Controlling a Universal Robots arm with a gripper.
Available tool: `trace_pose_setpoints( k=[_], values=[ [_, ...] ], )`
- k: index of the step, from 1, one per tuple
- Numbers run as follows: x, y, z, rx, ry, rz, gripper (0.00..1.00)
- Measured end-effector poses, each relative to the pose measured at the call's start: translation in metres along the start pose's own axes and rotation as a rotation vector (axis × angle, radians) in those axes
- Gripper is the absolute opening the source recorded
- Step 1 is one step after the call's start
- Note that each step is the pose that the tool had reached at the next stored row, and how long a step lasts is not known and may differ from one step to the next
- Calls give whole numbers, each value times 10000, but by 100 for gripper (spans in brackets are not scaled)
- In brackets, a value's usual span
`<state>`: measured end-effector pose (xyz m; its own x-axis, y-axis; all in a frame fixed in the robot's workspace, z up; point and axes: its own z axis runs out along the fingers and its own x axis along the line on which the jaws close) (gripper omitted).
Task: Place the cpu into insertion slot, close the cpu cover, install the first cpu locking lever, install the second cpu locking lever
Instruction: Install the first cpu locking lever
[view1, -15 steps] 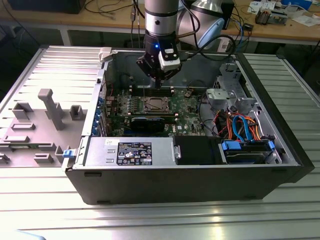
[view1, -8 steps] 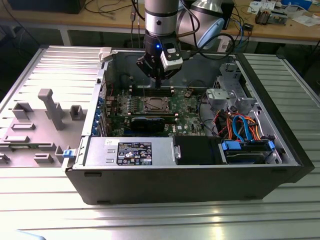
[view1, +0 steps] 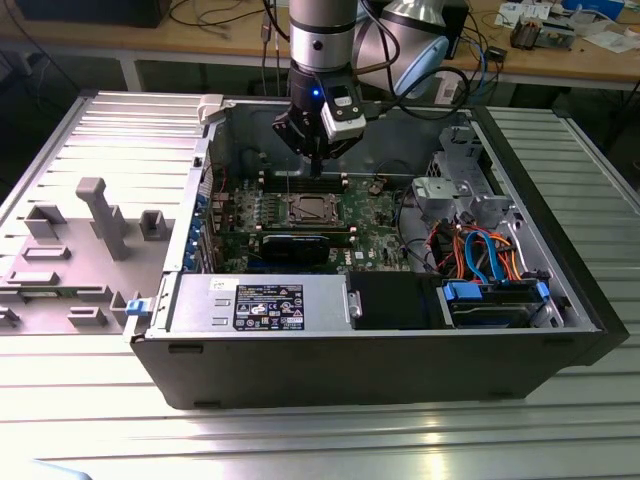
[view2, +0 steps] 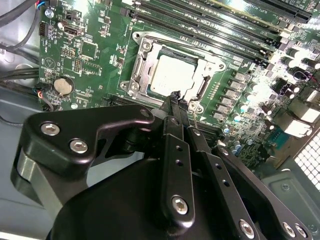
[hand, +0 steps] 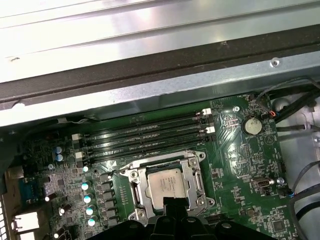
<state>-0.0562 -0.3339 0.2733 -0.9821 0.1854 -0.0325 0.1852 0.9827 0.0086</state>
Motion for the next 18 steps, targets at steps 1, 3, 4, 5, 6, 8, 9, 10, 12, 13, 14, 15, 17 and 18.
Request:
trace_pose_setpoints(
  k=[1, 3, 4, 5, 6, 8, 9, 10, 12, 13, 14, 15, 17, 18],
  values=[
    [0, 0, 0, -2, 1, -55, 11],
    [0, 0, 0, -16, 5, -493, 11],
    [0, 0, 1, -24, 7, -745, 11],
    [4, -1, 3, -29, 7, -863, 11],
    [13, -3, 4, -32, 7, -893, 11],
    [48, -9, 6, -31, 9, -943, 11],
    [62, -12, 8, -32, 9, -974, 11],
    [75, -14, 10, -34, 10, -1046, 11],
    [77, -15, 15, -38, 18, -1258, 11],
    [77, -15, 21, -45, 20, -1413, 11],
    [77, -15, 24, -49, 22, -1548, 11],
    [77, -15, 29, -54, 26, -1767, 11],
    [78, -15, 37, -66, 33, -2157, 11],
    [84, -16, 39, -69, 34, -2228, 11]
  ],
)
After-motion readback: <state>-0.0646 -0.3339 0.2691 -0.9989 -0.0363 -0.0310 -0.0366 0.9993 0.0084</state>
